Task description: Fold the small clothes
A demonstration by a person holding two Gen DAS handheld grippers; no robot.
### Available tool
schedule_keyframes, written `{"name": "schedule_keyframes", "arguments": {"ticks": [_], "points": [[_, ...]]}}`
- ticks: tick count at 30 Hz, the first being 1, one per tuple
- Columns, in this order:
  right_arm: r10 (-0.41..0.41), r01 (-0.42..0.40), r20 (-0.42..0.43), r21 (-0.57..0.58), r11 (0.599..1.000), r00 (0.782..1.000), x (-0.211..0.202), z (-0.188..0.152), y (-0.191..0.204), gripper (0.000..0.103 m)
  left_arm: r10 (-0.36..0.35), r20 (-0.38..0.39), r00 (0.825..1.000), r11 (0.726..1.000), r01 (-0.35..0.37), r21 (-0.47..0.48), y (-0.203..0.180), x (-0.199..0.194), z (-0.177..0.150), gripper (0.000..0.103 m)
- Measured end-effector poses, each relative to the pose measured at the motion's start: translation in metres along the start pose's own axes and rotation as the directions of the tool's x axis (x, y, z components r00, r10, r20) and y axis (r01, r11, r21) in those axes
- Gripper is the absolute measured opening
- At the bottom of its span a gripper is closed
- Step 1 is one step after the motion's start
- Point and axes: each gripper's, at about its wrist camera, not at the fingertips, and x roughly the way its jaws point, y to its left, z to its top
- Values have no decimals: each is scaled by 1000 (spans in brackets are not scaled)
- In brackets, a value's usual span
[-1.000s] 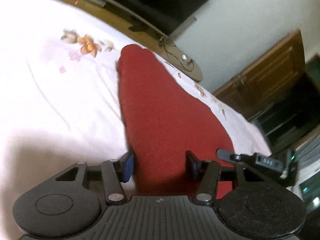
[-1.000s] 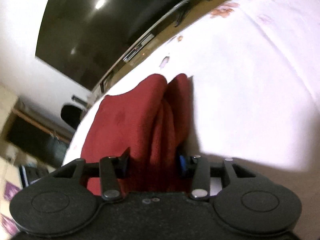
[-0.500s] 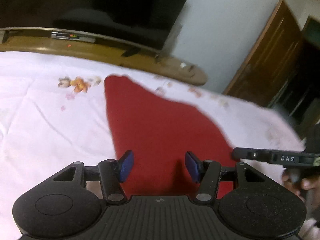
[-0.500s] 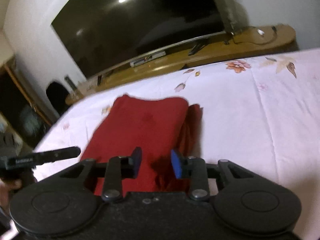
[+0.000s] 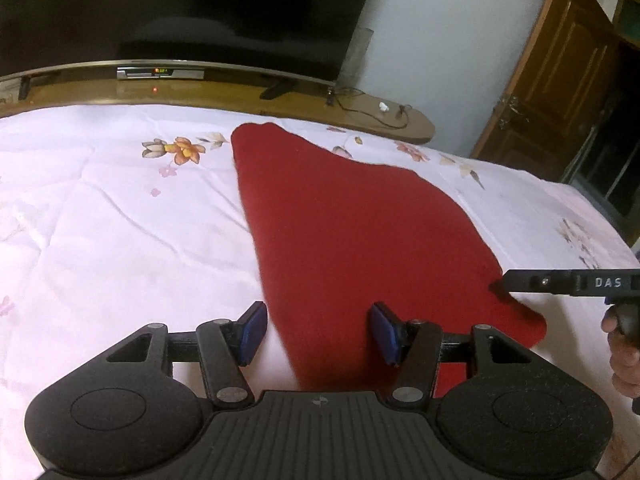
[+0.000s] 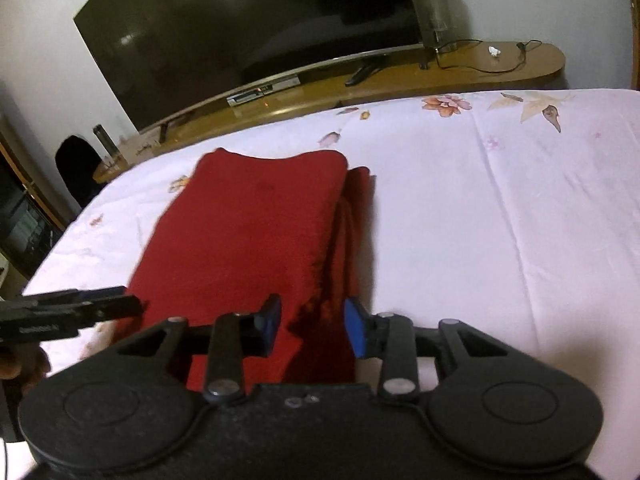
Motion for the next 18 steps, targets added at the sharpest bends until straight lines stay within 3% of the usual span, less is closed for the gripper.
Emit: {"name": "schedule_keyframes", "arguments": {"ticks": [6, 11, 18], "points": [[-45, 45, -70, -11, 999, 996, 14, -20, 6, 39, 0, -38, 999, 1000, 0, -15, 3, 8, -15, 56], [-47, 50, -70, 43, 998, 996, 17, -24, -3, 44, -14, -37, 999, 999, 13, -38, 5, 1, -18, 56], [-41, 42, -51, 7, 999, 998, 2, -30, 6, 45, 6, -48, 999, 1000, -6, -16, -3, -6, -29, 56]]}}
